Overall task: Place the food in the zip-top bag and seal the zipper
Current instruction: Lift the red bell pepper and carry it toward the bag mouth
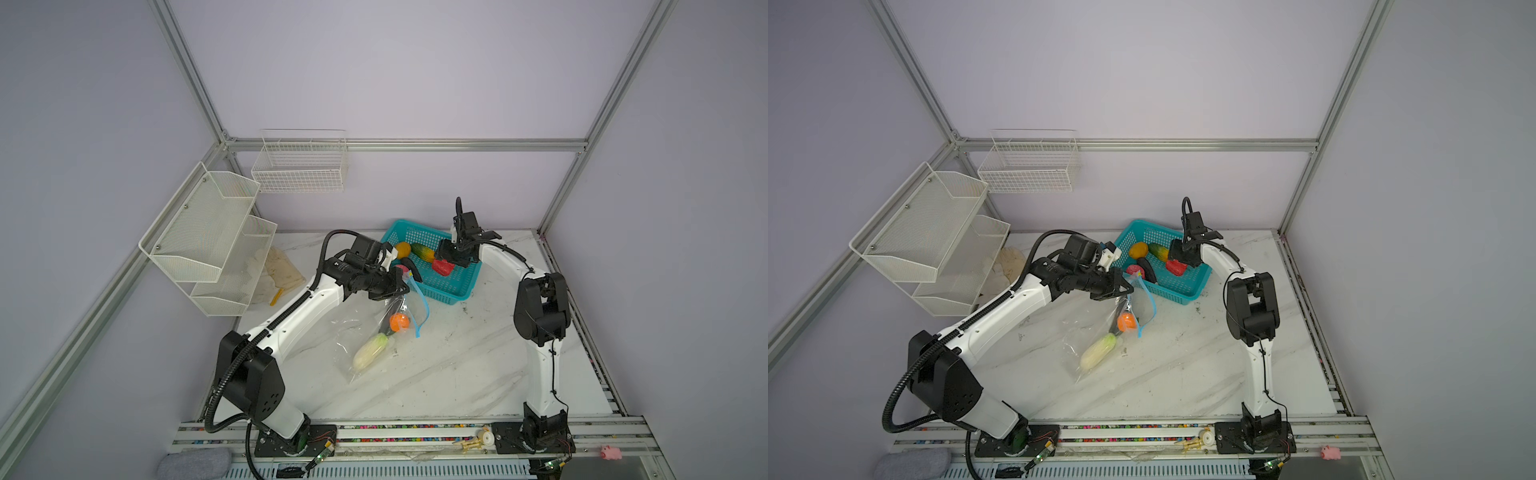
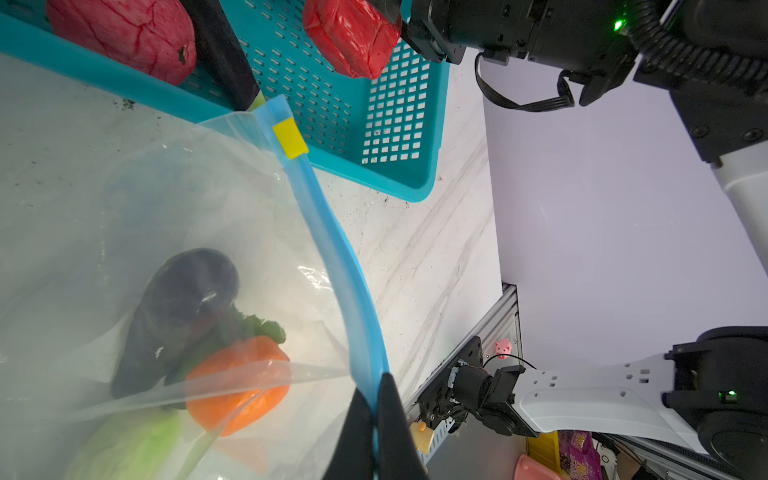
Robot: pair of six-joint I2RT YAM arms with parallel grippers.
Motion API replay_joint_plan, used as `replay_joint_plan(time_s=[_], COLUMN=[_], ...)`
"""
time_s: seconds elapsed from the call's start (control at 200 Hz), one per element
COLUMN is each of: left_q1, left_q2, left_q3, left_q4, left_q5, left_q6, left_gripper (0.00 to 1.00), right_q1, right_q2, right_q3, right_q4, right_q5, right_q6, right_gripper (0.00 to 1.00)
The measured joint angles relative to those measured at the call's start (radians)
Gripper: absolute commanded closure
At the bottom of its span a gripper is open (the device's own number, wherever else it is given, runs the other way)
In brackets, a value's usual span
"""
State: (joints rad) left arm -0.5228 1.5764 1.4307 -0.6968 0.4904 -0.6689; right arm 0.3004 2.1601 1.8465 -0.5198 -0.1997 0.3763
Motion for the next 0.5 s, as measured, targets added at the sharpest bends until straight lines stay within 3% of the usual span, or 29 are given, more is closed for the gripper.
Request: replay_joint_plan(time_s=[0.5], left_q1=[0.006], left_q2=[0.0], left_q3=[0.0], left_q4=[0.0], left_q5=[-0.007], left_q6=[0.0], left_gripper=[1.0], right_q1=[-0.014], right_q2=[-0.107], right_q3=[-0.087], right_q4=[0.082], right_q5=[-0.079], right_q6=[0.057], right_gripper=[0.37])
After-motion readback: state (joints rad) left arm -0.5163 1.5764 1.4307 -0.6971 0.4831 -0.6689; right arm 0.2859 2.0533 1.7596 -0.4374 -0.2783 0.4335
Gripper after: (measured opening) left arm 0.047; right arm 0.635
